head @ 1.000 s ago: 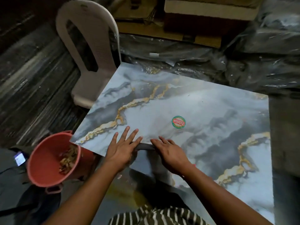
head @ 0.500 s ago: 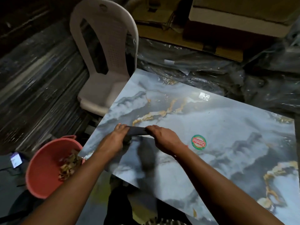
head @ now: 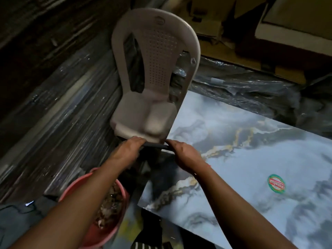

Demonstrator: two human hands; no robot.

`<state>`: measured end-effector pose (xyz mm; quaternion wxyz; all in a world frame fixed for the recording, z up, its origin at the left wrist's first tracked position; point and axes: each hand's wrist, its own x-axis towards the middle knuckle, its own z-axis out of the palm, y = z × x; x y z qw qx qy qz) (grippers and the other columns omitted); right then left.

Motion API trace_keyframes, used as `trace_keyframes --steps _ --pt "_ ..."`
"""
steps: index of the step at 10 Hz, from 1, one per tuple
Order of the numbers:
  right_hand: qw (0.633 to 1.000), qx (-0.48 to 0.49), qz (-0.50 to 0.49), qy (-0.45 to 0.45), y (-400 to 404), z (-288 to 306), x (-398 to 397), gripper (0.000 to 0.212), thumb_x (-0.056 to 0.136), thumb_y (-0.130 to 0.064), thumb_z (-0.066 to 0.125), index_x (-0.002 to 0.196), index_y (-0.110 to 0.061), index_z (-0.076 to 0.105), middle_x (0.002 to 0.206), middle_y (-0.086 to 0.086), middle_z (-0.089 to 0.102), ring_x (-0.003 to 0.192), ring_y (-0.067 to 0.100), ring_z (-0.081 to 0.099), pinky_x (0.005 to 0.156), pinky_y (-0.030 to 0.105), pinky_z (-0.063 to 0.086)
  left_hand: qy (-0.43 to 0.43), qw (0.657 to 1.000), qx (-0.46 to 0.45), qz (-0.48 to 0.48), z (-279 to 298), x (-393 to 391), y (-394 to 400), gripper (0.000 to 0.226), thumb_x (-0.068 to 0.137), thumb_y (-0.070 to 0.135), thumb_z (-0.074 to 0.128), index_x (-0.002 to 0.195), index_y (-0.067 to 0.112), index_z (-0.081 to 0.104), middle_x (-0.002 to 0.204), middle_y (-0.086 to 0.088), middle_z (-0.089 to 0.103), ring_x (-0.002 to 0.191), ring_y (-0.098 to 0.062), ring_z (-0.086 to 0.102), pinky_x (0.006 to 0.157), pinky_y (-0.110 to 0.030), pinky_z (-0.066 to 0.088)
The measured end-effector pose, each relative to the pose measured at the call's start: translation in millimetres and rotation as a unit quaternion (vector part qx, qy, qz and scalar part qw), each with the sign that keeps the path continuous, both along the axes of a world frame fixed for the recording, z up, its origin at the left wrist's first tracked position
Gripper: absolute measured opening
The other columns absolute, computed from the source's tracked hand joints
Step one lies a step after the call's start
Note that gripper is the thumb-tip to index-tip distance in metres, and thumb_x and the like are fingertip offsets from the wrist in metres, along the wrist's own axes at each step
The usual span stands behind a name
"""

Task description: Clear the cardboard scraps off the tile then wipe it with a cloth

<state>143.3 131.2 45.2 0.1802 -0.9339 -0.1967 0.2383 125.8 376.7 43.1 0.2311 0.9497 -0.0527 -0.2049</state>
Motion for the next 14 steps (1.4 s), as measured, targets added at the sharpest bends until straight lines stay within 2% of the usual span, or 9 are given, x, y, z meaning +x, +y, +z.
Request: trace_keyframes --steps 1,2,4,6,8,9,11,12,14 --pt "1.000 0.018 -0.010 0.012 29 -6 22 0.057 0.098 -0.010 0.041 0.155 -0.021 0.044 0.152 0.012 0.052 0.132 0.037 0.054 0.107 0.043 0.045 0.018 1.000 0.024 0.000 -16 22 36 0.079 0.073 0.023 0.030 0.147 0.014 0.054 0.149 -0.013 0.053 0.136 -0.033 0.053 0.113 -0.036 0.039" --pt "1.000 -0.008 0.009 0.016 52 -16 47 0.052 0.098 -0.009 0.046 0.149 -0.017 0.048 0.143 0.017 0.058 0.124 0.041 0.058 0.100 0.048 0.050 0.022 0.999 0.030 -0.005 -29 42 58 0.059 0.089 0.013 0.042 0.147 0.015 0.054 0.149 -0.012 0.053 0.136 -0.031 0.052 0.115 -0.037 0.038" --pt "0.998 -0.026 0.039 0.047 83 -51 100 0.039 0.097 -0.015 0.053 0.135 -0.016 0.054 0.126 0.022 0.064 0.110 0.041 0.064 0.090 0.046 0.053 0.042 0.998 0.047 -0.010 -65 89 90 0.064 0.087 0.002 0.052 0.144 0.029 0.057 0.144 -0.009 0.059 0.132 -0.029 0.057 0.111 -0.041 0.045" --pt "0.996 -0.074 0.029 0.046 105 -95 160 0.041 0.098 -0.007 0.046 0.137 -0.016 0.055 0.128 0.022 0.063 0.114 0.040 0.064 0.087 0.041 0.050 0.080 0.993 0.081 -0.042 -113 161 114 0.056 0.088 0.025 0.042 0.142 0.030 0.057 0.149 -0.008 0.054 0.135 -0.031 0.053 0.113 -0.047 0.042" --pt "0.997 -0.057 -0.018 -0.047 126 -136 215 0.044 0.106 -0.015 0.035 0.148 -0.015 0.046 0.141 0.017 0.057 0.120 0.042 0.060 0.096 0.050 0.051 -0.011 0.992 0.093 -0.089 -159 227 117 0.064 0.089 -0.012 0.054 0.150 0.005 0.048 0.156 -0.024 0.043 0.143 -0.042 0.041 0.120 -0.042 0.030" --pt "0.991 -0.092 -0.018 -0.098 140 -160 227 0.044 0.107 -0.016 0.034 0.150 -0.016 0.042 0.137 0.015 0.059 0.117 0.040 0.062 0.092 0.049 0.050 -0.081 0.984 0.125 -0.101 -186 247 128 0.063 0.087 -0.011 0.053 0.148 0.005 0.051 0.152 -0.026 0.045 0.142 -0.047 0.038 0.118 -0.051 0.032" --pt "0.981 -0.171 0.023 0.091 163 -230 218 0.052 0.110 -0.020 0.026 0.162 -0.021 0.026 0.159 0.020 0.039 0.146 0.039 0.038 0.119 0.049 0.032 0.021 0.941 0.297 -0.164 -240 231 138 0.057 0.102 0.018 0.041 0.158 0.025 0.035 0.167 -0.007 0.028 0.152 -0.034 0.026 0.123 -0.046 0.018" --pt "0.966 -0.180 0.065 0.175 169 -251 199 0.066 0.104 -0.021 0.043 0.164 -0.028 0.018 0.164 0.018 0.032 0.149 0.039 0.034 0.120 0.054 0.033 0.064 0.935 0.317 -0.147 -260 209 137 0.079 0.095 0.036 0.057 0.163 0.021 0.020 0.171 -0.007 0.017 0.153 -0.034 0.021 0.124 -0.044 0.017" --pt "0.974 -0.174 0.035 0.139 170 -257 185 0.073 0.104 -0.027 0.042 0.167 -0.025 0.004 0.174 0.011 -0.001 0.160 0.034 0.001 0.128 0.055 0.010 0.029 0.942 0.300 -0.148 -263 192 122 0.099 0.090 0.033 0.060 0.165 0.019 -0.003 0.173 -0.003 -0.003 0.159 -0.028 -0.005 0.128 -0.045 0.002"
